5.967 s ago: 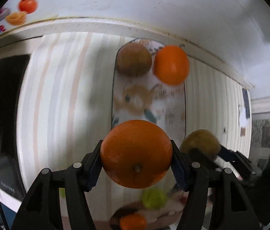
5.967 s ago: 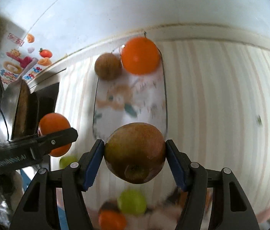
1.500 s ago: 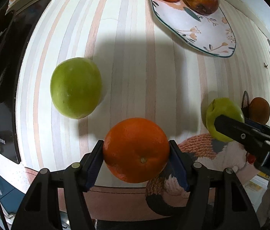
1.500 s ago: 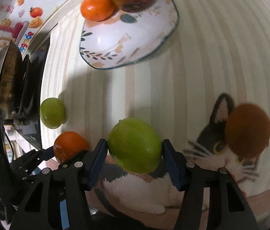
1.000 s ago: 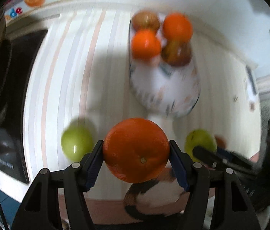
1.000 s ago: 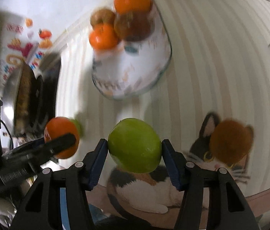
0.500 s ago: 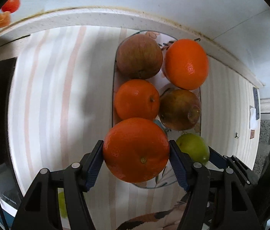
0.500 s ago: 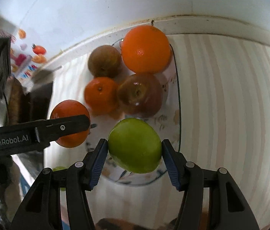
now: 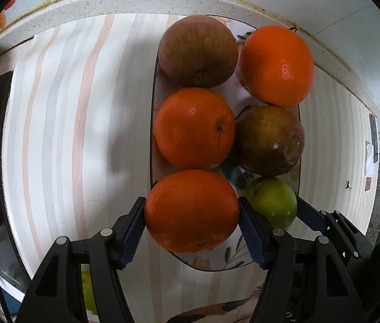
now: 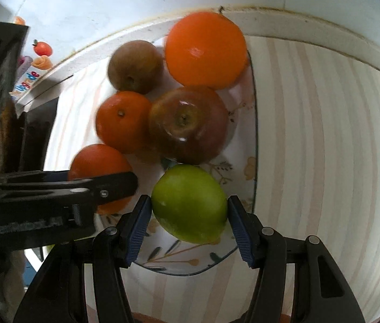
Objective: Organize fruits
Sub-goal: 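Place both fruits on the floral plate and open both tools, then move both open tools toward the loose green apple and brown fruit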
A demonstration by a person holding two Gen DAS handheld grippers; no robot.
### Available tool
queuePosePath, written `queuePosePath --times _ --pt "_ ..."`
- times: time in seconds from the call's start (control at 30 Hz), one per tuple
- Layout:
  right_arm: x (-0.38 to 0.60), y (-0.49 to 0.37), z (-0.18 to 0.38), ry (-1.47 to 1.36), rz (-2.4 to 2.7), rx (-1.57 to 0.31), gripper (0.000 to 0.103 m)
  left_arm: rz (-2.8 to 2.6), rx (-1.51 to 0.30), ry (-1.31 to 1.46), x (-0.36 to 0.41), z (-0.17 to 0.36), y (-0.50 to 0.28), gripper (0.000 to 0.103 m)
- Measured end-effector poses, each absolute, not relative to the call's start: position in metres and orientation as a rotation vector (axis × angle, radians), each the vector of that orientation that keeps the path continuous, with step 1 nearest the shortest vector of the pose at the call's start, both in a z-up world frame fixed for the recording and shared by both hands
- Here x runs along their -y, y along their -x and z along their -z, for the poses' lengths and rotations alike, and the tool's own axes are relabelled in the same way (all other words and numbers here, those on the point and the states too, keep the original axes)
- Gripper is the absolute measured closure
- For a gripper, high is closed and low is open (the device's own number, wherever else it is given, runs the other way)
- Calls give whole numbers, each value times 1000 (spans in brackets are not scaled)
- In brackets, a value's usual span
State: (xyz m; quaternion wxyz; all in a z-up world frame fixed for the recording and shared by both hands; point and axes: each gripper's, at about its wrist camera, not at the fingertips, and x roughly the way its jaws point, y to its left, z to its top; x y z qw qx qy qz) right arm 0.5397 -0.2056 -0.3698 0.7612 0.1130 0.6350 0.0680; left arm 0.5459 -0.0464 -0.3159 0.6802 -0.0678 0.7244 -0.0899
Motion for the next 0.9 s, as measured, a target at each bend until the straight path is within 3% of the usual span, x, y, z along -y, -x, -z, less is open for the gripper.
queuePosePath --times 0.17,0.27,0.3,0.33,0.4,0.43,0.9 --pt "212 -540 370 -267 -139 -1402 41 175 -1629 146 52 315 -544 38" --pt "217 -538 362 -305 -128 -1414 24 159 -1603 103 58 302 -540 38" --pt "220 -536 357 -306 -102 -1420 10 157 -1577 85 59 293 -538 35" --pt "223 -534 352 -307 -84 -1414 6 155 -1555 73 59 286 -537 26" --pt "229 -530 338 -299 -50 -1403 6 148 -1511 55 55 271 -533 13" --pt "231 -527 331 -303 -41 -1399 6 134 -1487 45 52 263 -531 12" --pt "212 -469 241 -168 26 -1294 5 79 -1323 51 11 190 -456 12"
